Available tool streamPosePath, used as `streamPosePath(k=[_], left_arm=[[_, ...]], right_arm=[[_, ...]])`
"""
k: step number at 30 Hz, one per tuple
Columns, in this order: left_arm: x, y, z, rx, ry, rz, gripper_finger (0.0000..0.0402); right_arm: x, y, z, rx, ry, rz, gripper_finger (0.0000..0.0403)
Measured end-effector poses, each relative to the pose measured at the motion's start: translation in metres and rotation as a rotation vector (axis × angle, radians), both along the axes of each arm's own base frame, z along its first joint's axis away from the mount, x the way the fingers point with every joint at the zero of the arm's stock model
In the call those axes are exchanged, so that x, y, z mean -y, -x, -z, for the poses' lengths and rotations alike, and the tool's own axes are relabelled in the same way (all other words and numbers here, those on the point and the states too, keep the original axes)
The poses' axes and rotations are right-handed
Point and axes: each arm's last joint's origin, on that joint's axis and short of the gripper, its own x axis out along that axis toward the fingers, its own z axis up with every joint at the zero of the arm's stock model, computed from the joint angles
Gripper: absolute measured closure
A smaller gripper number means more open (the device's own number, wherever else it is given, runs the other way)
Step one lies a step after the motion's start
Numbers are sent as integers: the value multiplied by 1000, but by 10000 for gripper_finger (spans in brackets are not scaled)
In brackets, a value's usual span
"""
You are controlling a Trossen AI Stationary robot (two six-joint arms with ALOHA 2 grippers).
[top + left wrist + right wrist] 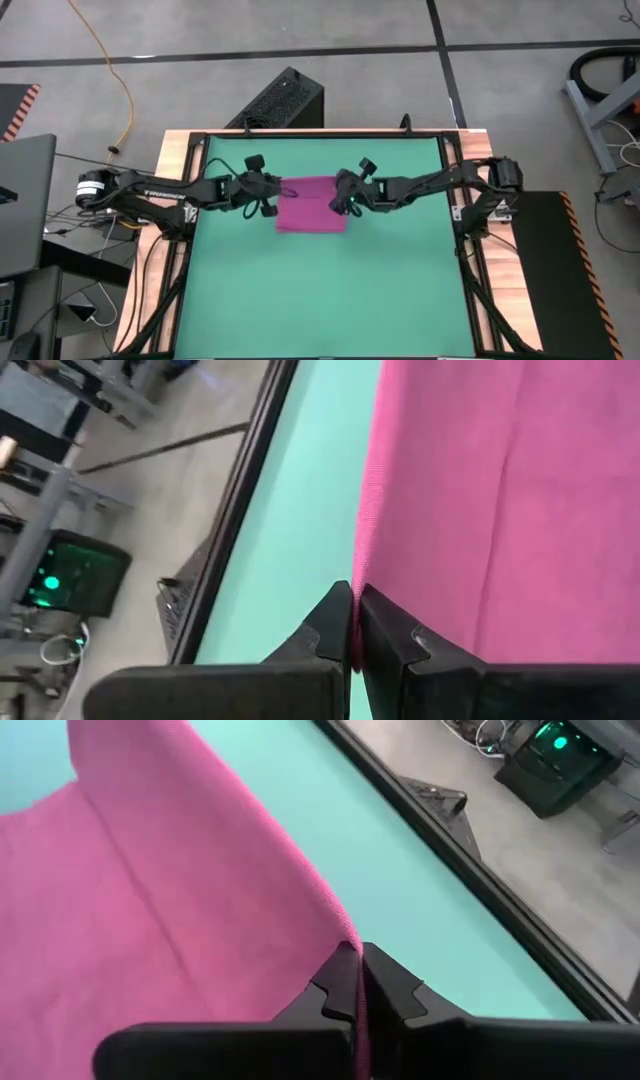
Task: Roll towel into tight, uniform cylinder
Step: Roll the pink towel
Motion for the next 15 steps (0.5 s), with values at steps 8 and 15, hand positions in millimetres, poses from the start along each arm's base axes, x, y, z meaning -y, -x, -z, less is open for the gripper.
streamPosePath(k=[8, 15], left_arm=[[-17, -4, 19, -78, 92, 92, 348], [-29, -12, 43, -83, 169, 28, 275]], right_arm=[[30, 5, 2, 7, -71, 23, 371], [57, 13, 2, 8, -82, 93, 330]])
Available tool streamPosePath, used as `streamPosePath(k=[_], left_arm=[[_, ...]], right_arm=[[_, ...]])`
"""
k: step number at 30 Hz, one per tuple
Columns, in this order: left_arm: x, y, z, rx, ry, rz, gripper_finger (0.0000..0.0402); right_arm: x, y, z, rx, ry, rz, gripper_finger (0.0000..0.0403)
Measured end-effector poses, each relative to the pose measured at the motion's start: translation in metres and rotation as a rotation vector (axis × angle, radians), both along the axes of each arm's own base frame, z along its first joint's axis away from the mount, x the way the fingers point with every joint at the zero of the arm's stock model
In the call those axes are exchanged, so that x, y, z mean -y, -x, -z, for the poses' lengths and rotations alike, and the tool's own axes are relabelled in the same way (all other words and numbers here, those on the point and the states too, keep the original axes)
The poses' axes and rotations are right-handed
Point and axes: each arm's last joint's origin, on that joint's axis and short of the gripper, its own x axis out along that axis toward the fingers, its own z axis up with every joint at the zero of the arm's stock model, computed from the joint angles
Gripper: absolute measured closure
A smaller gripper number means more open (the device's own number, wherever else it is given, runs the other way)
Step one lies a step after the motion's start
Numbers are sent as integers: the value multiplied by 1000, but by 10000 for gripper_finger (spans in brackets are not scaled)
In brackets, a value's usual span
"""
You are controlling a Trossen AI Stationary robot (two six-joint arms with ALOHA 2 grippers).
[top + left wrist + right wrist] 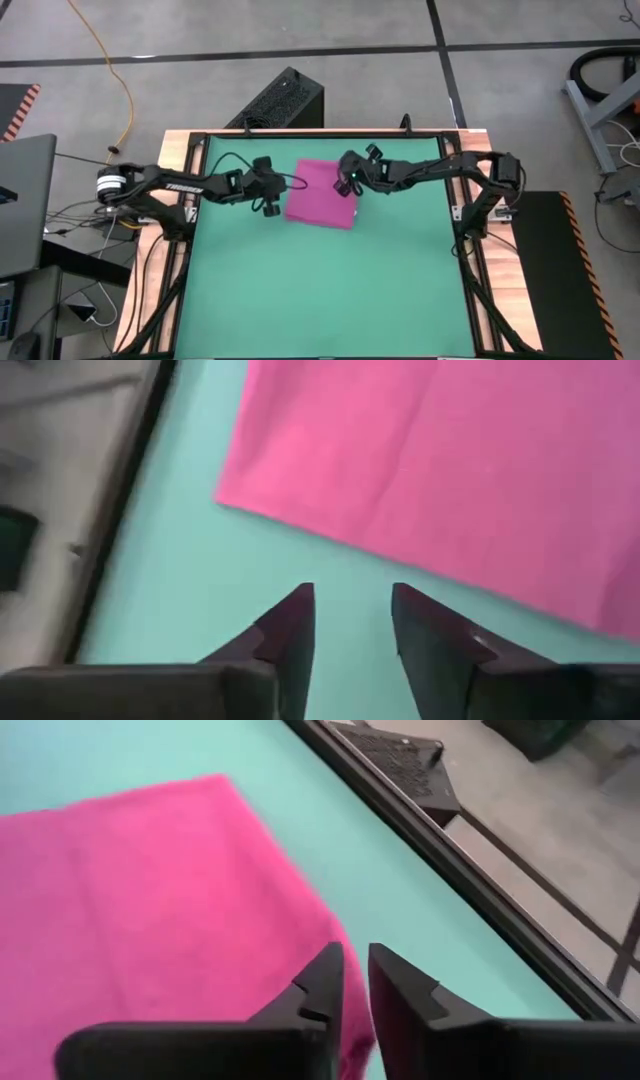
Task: Roll towel into tight, uniform cylinder
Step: Roll the pink towel
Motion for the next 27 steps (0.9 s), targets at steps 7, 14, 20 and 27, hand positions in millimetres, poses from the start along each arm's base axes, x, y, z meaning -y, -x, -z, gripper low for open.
streamPosePath(k=[7, 14, 20, 27], left_arm=[[1, -13, 21, 63, 142, 34, 257], [9, -19, 35, 33, 172, 45, 275], [25, -22, 34, 32, 194, 84, 292], [48, -25, 35, -8, 163, 166, 312]], right_arm=[[12, 6, 2, -37, -16, 3, 280], [-20, -9, -1, -9, -32, -212, 270], [-84, -14, 13, -67, 3, -532, 279], [-139, 13, 52, -80, 54, -739, 280]])
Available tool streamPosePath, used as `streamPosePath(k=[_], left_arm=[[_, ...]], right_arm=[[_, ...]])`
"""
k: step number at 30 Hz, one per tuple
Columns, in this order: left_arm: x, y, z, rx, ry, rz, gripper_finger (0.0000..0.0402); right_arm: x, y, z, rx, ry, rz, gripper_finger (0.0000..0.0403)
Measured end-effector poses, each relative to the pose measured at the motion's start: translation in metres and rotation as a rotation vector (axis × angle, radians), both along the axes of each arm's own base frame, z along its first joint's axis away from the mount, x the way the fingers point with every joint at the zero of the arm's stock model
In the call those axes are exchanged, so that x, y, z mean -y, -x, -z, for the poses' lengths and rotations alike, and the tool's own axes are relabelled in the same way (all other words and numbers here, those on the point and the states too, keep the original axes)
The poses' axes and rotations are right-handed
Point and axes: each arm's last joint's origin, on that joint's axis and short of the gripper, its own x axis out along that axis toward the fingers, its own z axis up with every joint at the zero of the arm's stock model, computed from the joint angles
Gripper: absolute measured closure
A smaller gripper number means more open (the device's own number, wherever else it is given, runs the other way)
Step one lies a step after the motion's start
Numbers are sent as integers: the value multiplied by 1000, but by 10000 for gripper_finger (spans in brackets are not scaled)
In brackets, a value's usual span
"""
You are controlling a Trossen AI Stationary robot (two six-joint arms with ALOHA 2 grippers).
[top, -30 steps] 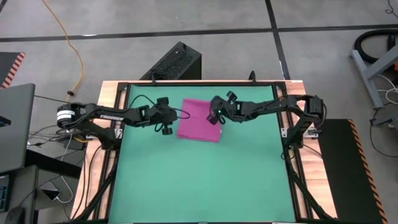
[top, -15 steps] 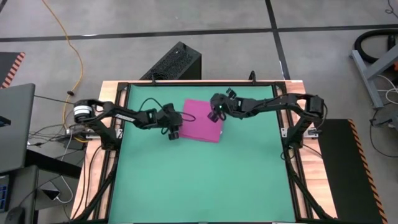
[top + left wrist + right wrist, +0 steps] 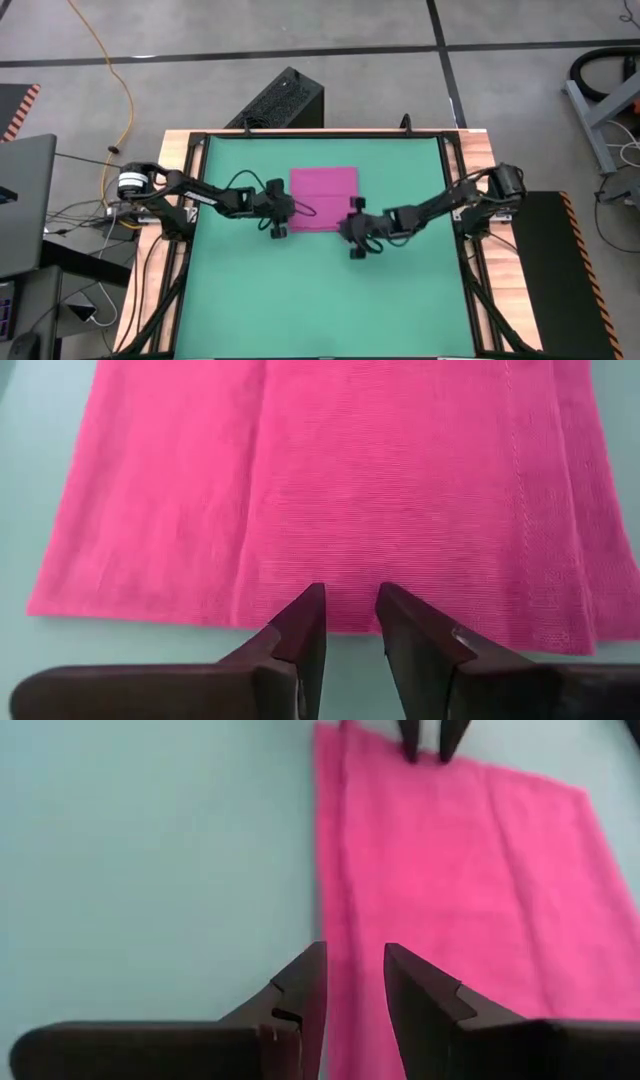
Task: Roll towel into tight, uniform cylinder
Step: Roll the pink towel
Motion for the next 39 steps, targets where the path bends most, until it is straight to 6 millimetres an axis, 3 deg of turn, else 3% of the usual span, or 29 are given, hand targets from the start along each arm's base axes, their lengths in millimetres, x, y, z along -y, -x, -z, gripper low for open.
streamPosePath(k=[7, 15, 20, 25, 29, 36, 39], left_arm=[[19, 9, -12, -52, -43, 35, 319], [44, 34, -63, 58, -8, 134, 302], [67, 50, -86, 147, 77, 211, 266], [93, 38, -81, 200, -59, 316, 235], [101, 24, -73, 250, -130, 346, 223], [91, 21, -86, 345, -108, 340, 221], [81, 29, -80, 451, -23, 361, 221]], right_arm=[[-16, 8, 5, 53, -2, -34, 249], [-14, 8, 5, 40, 30, -48, 148], [-13, 10, 8, -10, 81, -86, 134], [-10, 9, 8, -23, 109, -102, 133], [-4, 9, 10, -33, 84, -112, 133], [5, 5, 8, 2, -1, -167, 133], [13, 4, 8, -1, -24, -174, 133]])
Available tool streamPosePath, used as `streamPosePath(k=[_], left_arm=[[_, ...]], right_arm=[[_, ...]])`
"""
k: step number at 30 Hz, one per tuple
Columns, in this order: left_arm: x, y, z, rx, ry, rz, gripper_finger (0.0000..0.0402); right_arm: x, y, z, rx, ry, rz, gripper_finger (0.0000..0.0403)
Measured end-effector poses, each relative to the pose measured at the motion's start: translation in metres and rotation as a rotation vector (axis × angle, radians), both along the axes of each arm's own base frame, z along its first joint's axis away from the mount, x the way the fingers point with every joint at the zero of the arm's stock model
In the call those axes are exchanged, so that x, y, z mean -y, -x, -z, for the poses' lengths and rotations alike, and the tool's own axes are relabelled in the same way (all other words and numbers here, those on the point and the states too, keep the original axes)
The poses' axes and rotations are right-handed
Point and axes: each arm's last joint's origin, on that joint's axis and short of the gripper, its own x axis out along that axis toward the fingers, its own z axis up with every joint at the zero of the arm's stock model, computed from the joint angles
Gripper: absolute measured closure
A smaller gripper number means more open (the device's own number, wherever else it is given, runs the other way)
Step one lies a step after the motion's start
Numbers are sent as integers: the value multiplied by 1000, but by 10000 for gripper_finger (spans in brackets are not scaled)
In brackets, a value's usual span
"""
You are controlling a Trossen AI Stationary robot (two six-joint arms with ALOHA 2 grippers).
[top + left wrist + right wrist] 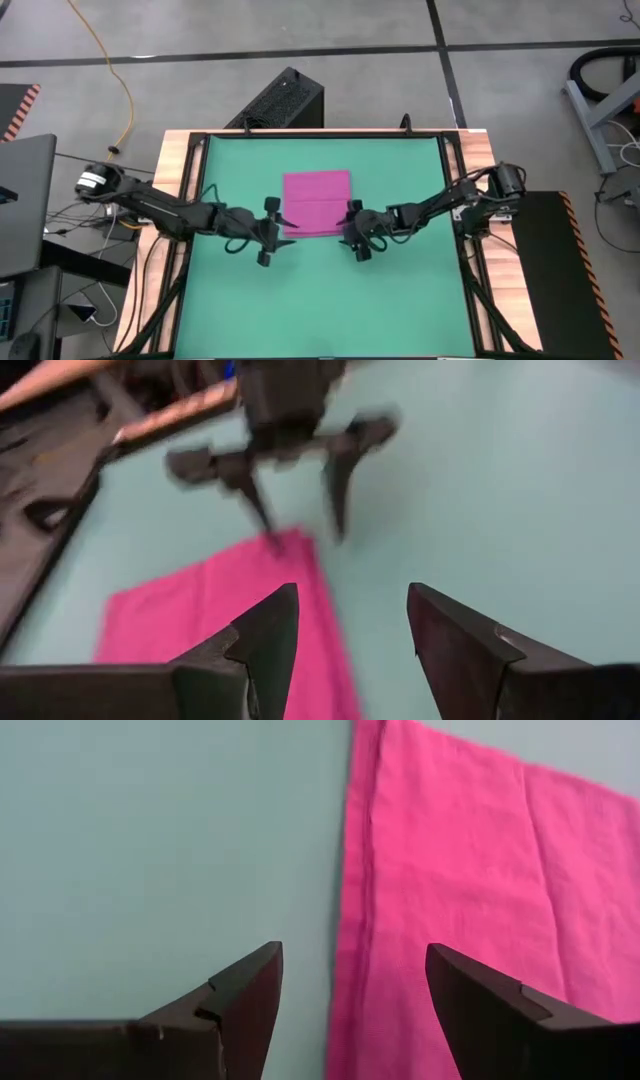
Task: Roll towel into tight, uniform cylinder
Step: Roll the pink towel
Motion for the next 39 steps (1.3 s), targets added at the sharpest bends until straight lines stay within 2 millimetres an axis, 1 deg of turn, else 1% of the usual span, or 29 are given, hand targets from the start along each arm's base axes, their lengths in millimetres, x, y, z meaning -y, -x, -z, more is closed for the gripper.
streamPosePath(k=[2, 5, 7, 9, 13, 16, 18, 21, 24, 25, 27, 31, 36, 39], left_arm=[[-8, 9, 13, 89, 64, 26, 221], [-20, 25, 31, 164, 66, -83, 221], [-24, 30, 34, 194, 48, -155, 221], [-26, 30, 33, 204, 30, -192, 221], [-32, 30, 36, 167, 26, -281, 221], [-33, 31, 39, 142, 65, -296, 221], [-33, 31, 40, 126, 78, -303, 221], [-33, 31, 41, 119, 105, -313, 221], [-33, 31, 42, 121, 131, -318, 221], [-33, 31, 42, 116, 136, -316, 221], [-33, 32, 43, 105, 144, -318, 221], [-28, 33, 46, 68, 179, -280, 221], [-15, 34, 47, 47, 179, -184, 221], [-10, 34, 47, 51, 163, -182, 221]], right_arm=[[6, 0, 1, -7, -20, -7, 133], [14, -2, -2, 19, -43, -15, 133], [20, -4, -3, 44, -30, -9, 133], [30, -5, -6, 72, -4, 7, 133], [59, -3, -7, 77, -4, 110, 140], [75, 1, -4, 43, -14, 179, 174], [81, 5, -1, 11, -24, 206, 216], [84, 8, 2, -28, -50, 230, 297], [78, 8, 4, -45, -83, 240, 372], [75, 8, 4, -50, -89, 233, 386], [68, 7, 4, -46, -112, 229, 389], [52, 5, 4, -39, -154, 252, 377], [27, 5, 5, -41, -147, 271, 386], [15, 5, 5, -30, -117, 278, 388]])
